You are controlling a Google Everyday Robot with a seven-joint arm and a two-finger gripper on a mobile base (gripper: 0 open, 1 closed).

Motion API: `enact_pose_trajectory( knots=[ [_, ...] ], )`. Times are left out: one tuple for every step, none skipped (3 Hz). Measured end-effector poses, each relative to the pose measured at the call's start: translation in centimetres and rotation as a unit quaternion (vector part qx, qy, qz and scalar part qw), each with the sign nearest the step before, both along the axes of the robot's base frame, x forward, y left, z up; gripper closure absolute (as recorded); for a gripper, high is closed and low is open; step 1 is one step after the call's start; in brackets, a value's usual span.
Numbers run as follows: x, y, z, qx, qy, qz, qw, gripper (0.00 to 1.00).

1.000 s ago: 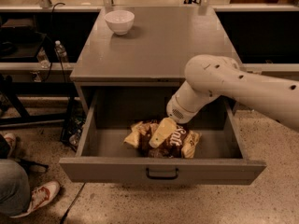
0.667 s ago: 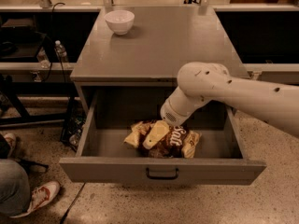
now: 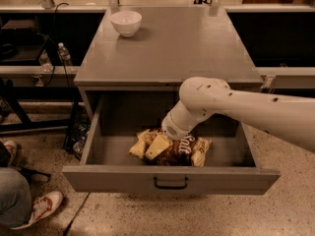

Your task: Pick brown chip bag from top drawer and place on counter

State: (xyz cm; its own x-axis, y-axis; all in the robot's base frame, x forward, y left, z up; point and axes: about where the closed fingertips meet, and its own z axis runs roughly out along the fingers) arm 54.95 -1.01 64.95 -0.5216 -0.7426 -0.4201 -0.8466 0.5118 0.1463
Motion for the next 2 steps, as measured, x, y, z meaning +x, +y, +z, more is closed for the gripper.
enact_pose_trajectory(
  knots=[
    [-0.2, 0.3, -0.39, 0.012, 0.004, -0.001, 0.9999, 0.49],
    [-0.26, 0.05, 0.03, 0.055, 0.009, -0.006, 0.9984, 0.73]
  ],
)
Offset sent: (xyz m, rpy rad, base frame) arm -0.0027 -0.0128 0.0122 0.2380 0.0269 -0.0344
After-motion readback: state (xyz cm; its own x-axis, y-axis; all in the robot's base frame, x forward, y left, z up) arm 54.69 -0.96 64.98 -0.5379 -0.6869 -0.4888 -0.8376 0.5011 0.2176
